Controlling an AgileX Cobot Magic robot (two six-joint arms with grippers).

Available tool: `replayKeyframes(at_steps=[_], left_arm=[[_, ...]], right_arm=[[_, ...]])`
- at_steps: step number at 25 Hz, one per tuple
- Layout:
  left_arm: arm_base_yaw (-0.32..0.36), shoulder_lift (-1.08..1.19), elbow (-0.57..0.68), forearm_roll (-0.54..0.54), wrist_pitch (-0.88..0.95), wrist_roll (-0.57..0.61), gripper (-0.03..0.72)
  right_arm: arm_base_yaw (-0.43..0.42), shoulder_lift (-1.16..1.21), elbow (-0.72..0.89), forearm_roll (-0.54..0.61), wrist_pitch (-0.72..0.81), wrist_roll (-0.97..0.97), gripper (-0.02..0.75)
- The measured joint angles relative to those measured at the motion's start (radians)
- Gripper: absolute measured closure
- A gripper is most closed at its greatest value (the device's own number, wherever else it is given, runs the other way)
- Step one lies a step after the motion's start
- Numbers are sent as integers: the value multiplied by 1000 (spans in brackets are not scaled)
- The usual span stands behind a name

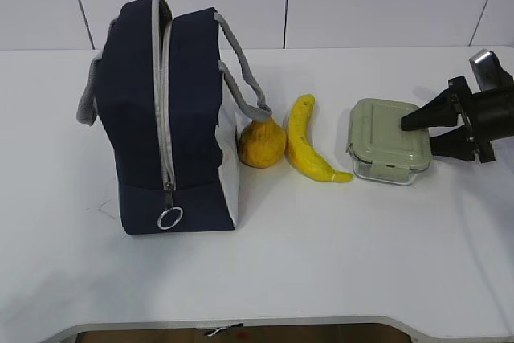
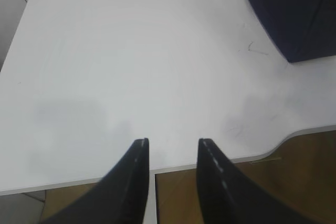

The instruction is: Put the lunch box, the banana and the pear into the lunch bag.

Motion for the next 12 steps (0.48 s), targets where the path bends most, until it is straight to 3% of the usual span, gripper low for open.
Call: replayKeyframes(at_steps=[4,12], left_arm=[[0,0,0,1,0,0,449],[0,0,0,1,0,0,449]], right_arm=[[0,0,0,0,0,-1,245],[0,0,0,5,0,-29,342]])
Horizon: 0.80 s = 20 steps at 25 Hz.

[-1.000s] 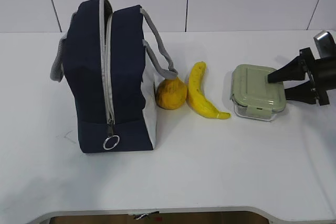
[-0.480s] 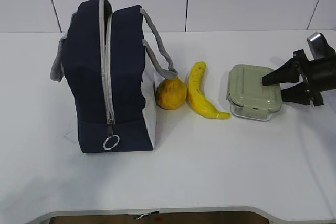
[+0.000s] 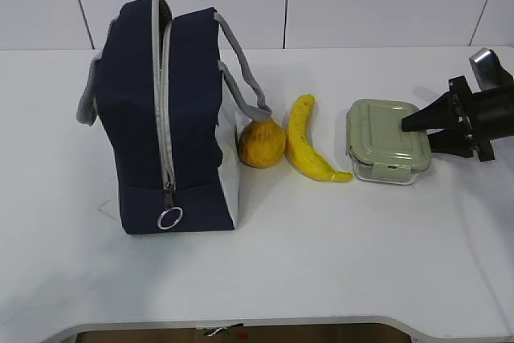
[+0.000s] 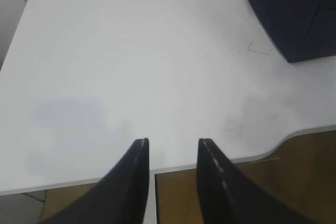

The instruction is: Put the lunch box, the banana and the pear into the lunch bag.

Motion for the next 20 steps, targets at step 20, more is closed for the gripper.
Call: replayKeyframes(at_steps=[20], left_arm=[[0,0,0,0,0,-2,449]], right_arm=[[0,-5,0,-3,-3,0,361]])
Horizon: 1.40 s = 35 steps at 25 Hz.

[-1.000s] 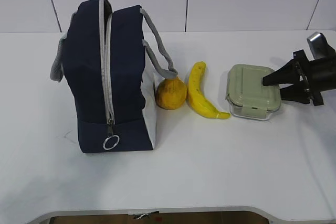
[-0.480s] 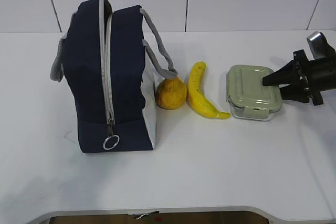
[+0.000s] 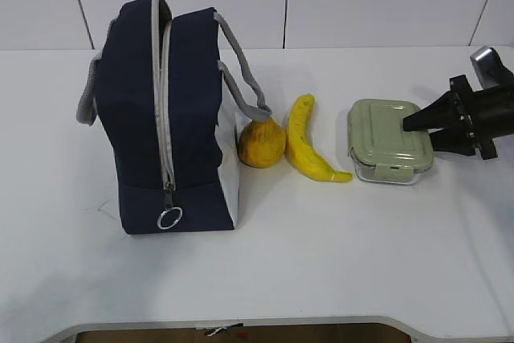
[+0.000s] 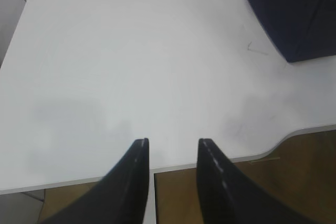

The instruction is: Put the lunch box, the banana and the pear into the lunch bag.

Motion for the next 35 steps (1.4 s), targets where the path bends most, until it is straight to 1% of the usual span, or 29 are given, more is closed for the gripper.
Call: replayKeyframes(at_steps=[3,10,13,18,21,22,26,28,31,35], left_arm=[[0,0,-11,-2,20,0,449],[0,17,-69,-27,29,0,449],[0,86,-71,-86,31,0,449],[0,277,-76,-268,-23,0,449],[0,396,-104,-355,-61,2,443],[0,436,-121,-379,-71,20,432],[0,598,-211,-470,-91,93,335],[0,685,-268,-498,-93,102,313],[0,826,-358,-535,-95,131,302],[0,1017,-489,-620,-99,211,299]], right_arm=[[0,-31,0,-21,-10,20,362],[0,-147,0,-27,-10,108,363],[0,-201,0,-18,-9,139,363],[19,-282,0,-4,-7,167,363],[62,-328,2,8,-6,168,364],[80,-342,2,16,-5,168,364],[163,-373,0,62,0,170,364],[207,-375,-13,68,2,171,364],[272,-375,-53,71,2,173,364],[337,-375,-120,75,13,173,364]])
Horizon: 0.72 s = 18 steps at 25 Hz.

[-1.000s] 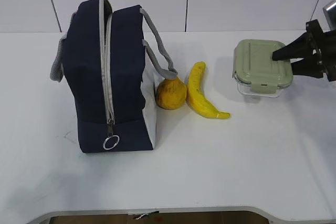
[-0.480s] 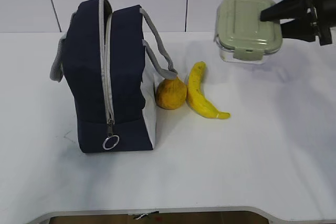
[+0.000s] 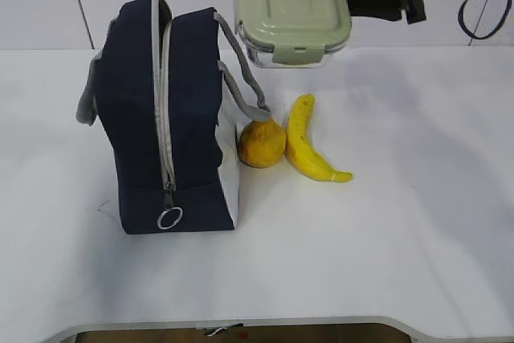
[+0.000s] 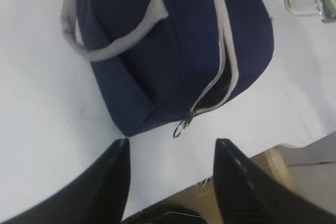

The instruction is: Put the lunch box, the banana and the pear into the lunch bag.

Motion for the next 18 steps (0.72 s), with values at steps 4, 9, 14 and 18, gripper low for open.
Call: replayKeyframes(at_steps=[4,9,14,18], left_arm=[[0,181,-112,-93,-2,84,298],[0,361,-209,-178,-5,147,298],[0,487,-290,-244,15,198,298],[0,572,-349,-299,58,229,298]], right_arm=[[45,-1,-47,18,6,0,364],[85,-1,-61,40,11,2,364],[110,-1,-61,40,13,2,364],[142,-1,-62,40,14,2,364]])
